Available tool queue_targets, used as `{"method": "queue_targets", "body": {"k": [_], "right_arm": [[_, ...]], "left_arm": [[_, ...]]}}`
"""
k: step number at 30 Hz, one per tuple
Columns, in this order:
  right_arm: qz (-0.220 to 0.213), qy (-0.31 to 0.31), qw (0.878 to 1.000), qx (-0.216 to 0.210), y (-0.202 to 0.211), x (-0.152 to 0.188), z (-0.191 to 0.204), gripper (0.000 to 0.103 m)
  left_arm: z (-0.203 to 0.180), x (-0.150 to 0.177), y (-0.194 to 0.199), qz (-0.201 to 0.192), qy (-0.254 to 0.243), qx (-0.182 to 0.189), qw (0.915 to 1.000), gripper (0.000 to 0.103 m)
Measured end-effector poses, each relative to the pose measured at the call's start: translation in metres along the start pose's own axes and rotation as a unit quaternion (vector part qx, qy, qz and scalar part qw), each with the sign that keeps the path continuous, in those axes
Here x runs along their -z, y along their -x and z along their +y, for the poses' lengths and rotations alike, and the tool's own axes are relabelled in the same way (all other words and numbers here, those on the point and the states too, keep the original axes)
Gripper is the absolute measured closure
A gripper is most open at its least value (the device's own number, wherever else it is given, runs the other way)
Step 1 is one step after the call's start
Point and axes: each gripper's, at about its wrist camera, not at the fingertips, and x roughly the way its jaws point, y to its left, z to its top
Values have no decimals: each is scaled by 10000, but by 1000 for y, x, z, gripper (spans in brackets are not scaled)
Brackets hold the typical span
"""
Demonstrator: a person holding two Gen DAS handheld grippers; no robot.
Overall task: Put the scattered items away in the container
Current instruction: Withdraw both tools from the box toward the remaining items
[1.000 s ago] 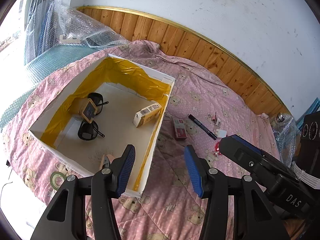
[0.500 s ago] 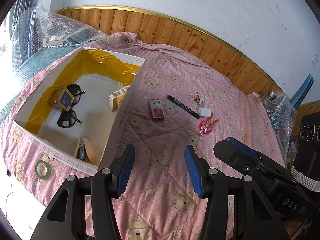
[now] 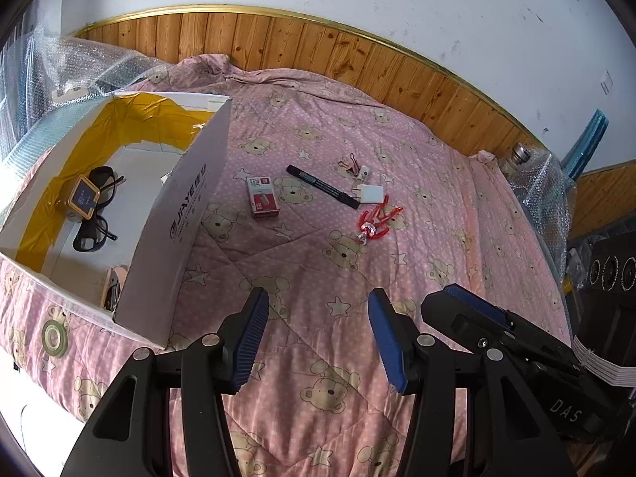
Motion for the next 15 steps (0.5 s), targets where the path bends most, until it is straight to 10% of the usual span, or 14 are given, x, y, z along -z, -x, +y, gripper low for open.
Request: {"method": "queue_targets", "body": {"k": [15], "right_arm": [[289,-511,9978,300,-19,1,-49,48]], "left_arm": [[-1,-1,-51,421,41,-37,9991,50]]}}
